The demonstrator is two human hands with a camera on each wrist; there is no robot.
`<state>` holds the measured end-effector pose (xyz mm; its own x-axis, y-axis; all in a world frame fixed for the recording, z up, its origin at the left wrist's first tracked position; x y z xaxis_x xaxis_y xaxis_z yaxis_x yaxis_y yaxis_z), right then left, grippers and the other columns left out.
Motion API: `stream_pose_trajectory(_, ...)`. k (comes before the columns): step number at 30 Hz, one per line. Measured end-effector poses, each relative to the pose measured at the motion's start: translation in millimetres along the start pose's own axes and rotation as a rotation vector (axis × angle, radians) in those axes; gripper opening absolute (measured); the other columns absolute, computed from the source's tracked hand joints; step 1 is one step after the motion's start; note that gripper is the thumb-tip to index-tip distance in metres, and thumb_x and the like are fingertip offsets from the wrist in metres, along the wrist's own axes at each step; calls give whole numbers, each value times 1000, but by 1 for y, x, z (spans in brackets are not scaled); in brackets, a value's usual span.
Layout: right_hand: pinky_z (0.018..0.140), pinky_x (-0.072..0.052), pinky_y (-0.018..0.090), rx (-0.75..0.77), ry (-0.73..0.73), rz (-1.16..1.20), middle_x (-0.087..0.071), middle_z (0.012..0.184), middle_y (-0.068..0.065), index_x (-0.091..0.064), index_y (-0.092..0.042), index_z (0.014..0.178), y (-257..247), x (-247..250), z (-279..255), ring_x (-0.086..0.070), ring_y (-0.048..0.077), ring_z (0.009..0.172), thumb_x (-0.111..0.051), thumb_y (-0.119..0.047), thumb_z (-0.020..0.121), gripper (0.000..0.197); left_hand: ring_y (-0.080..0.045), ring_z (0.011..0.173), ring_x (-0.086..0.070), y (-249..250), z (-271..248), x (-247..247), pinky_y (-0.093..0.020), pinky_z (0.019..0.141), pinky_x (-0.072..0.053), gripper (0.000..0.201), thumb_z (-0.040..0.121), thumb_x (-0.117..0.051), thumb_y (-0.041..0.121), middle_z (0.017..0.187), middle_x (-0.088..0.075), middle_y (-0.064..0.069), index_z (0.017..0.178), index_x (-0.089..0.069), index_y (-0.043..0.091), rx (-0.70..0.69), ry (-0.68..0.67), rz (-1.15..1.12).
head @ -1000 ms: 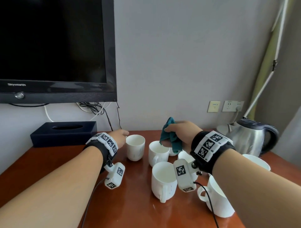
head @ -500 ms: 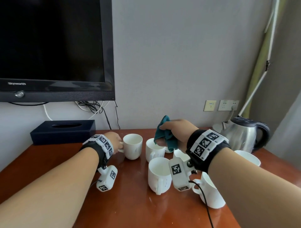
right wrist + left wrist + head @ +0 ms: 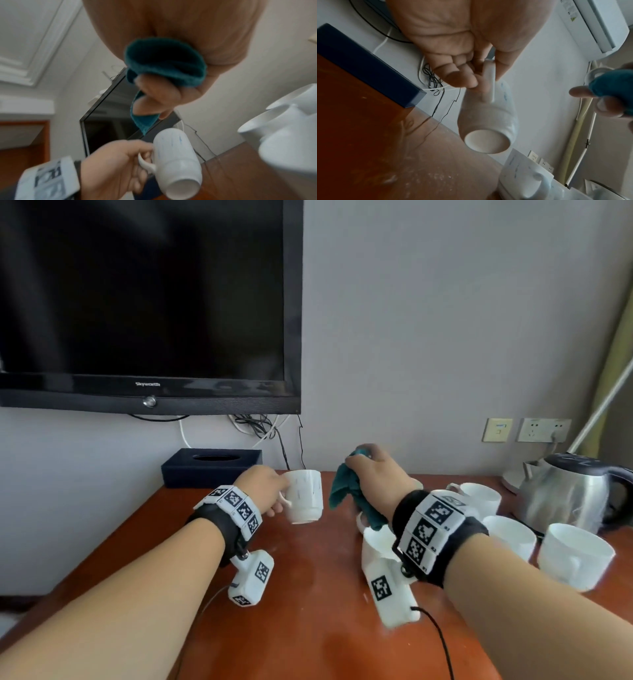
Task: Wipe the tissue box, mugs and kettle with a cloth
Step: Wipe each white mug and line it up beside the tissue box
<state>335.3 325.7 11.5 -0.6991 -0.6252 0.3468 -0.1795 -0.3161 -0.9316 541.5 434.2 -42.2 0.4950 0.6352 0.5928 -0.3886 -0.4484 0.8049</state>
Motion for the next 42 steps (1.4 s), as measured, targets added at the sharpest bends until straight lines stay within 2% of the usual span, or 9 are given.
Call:
stream_pose_trajectory(3, 45, -45, 29, 111, 22, -134, -71, 84, 14, -48, -29, 120, -5, -34, -7, -61, 27, 47, -49, -34, 100, 21, -19, 45, -60, -12, -21, 20, -27, 52, -48, 21, 96, -55, 22, 57, -69, -10, 88, -67, 8, -1, 68, -25)
stream_pose_trajectory(6, 36, -40, 25, 170, -3, -5, -68, 79, 10, -59, -29, 108, -3, -62, -12, -58, 27, 42, -50, -20, 100, 15, -14, 42, -58, -28, -37, 35, -27, 53, -47, 27, 100, -52, 27, 56, -69, -5, 85, -67, 11, -31, 111, -10)
stream_pose_trajectory(9, 43, -45, 29, 171, 27, 130, -71, 77, 12, -65, -26, 101, 10, -76, -6, -61, 27, 46, -52, -13, 101, 19, -17, 49, -60, -50, -42, 47, -30, 56, -49, 32, 101, -50, 31, 59, -70, -6, 85, -67, 10, -35, 133, -8)
stream_pose_trajectory(15, 42, -39, 27, 95, -4, 290, -62, 68, 17, -57, -8, 87, 38, -109, 5, -49, 26, 47, -41, -35, 104, 36, -18, 50, -60, -83, -28, 57, -33, 61, -53, 30, 101, -50, 31, 59, -69, -4, 86, -68, 12, -5, 139, -105)
stream_pose_trajectory(24, 70, -58, 59, 121, 45, 347, -60, 70, 8, -71, -32, 91, 55, -132, 35, -67, 40, 68, -49, -21, 98, 26, -19, 49, -56, -102, 11, 47, -32, 59, -50, 31, 97, -51, 29, 56, -64, -7, 78, -67, 10, 55, 94, -178)
stream_pose_trajectory(28, 64, -62, 49, 65, 43, 408, -63, 93, 9, -70, -31, 112, 68, -127, 46, -64, 24, 57, -52, -13, 103, 27, -17, 46, -50, -114, 18, 38, -29, 50, -42, 25, 93, -57, 22, 59, -57, -11, 74, -62, 7, 115, 35, -365)
stream_pose_trajectory(30, 55, -56, 41, 42, 38, 448, -65, 87, 7, -65, -29, 116, 76, -126, 49, -60, 25, 51, -54, -12, 103, 24, -16, 46, -47, -118, 16, 35, -29, 48, -38, 24, 93, -57, 19, 60, -53, -10, 71, -59, 8, 114, 16, -446)
stream_pose_trajectory(37, 45, -38, 30, -94, 26, 625, -61, 73, 12, -51, -19, 100, 118, -137, 58, -48, 24, 46, -60, -19, 102, 9, -22, 50, -40, -120, 10, 26, -33, 50, -35, 32, 93, -58, 22, 58, -49, -11, 63, -55, 13, 46, -22, -385)
stream_pose_trajectory(42, 50, -47, 35, 36, 40, 470, -66, 80, 13, -59, -21, 97, 113, -132, 63, -58, 28, 59, -69, -18, 96, 10, -24, 51, -42, -112, 7, 23, -33, 51, -38, 34, 96, -60, 26, 58, -51, -12, 65, -56, 11, -11, -8, -301)
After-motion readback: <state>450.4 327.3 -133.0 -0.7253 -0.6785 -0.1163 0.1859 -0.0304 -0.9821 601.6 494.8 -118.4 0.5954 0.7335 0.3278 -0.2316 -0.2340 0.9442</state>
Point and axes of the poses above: each hand's wrist, its own z-axis towards the middle knuckle, its own x-axis out of the back of the hand, y = z × x, the point moved 8 cm from there along z, towards the middle knuckle
